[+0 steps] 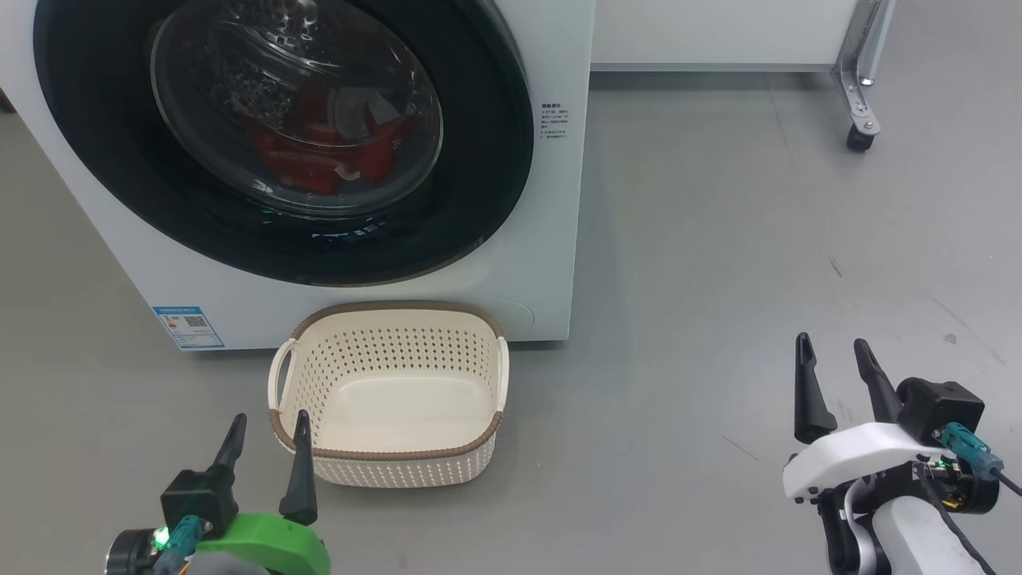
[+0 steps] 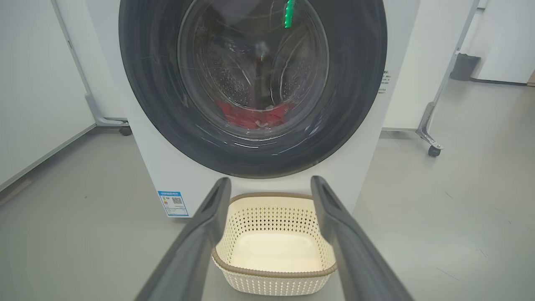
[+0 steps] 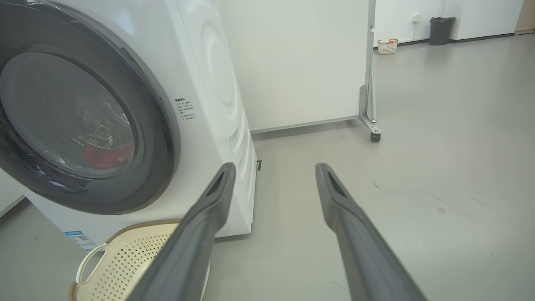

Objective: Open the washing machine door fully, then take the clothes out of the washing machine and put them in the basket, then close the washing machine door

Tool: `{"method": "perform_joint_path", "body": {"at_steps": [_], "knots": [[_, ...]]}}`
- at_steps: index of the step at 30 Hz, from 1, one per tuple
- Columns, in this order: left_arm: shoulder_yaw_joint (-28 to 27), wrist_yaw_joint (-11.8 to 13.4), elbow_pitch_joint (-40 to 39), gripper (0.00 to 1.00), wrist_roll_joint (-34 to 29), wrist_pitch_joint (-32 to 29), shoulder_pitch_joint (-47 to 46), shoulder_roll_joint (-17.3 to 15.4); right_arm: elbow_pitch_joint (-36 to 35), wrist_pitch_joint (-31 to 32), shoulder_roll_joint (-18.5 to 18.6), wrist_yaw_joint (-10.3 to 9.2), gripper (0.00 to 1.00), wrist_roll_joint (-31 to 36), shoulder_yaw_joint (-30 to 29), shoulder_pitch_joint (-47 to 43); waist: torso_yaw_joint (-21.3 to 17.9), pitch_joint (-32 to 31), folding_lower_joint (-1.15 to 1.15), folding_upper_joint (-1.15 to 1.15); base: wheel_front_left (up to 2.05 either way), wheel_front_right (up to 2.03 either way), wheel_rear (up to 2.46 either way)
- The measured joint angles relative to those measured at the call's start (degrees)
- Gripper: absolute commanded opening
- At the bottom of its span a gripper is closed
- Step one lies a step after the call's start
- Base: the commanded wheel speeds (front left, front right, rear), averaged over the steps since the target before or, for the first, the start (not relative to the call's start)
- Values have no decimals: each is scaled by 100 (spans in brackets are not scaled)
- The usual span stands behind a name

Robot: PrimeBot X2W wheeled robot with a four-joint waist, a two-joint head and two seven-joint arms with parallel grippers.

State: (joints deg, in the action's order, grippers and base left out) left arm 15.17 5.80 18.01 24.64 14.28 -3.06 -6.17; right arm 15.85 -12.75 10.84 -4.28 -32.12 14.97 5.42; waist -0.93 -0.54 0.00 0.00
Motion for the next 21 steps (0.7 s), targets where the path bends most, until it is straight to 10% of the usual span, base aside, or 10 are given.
{"method": "perform_joint_path", "body": {"at_steps": [21], "knots": [[-78,43,10,100,-171,0,-4,30,143,8,-53,10,100,-10,10,94,11,18,0,0,0,0,0]]}}
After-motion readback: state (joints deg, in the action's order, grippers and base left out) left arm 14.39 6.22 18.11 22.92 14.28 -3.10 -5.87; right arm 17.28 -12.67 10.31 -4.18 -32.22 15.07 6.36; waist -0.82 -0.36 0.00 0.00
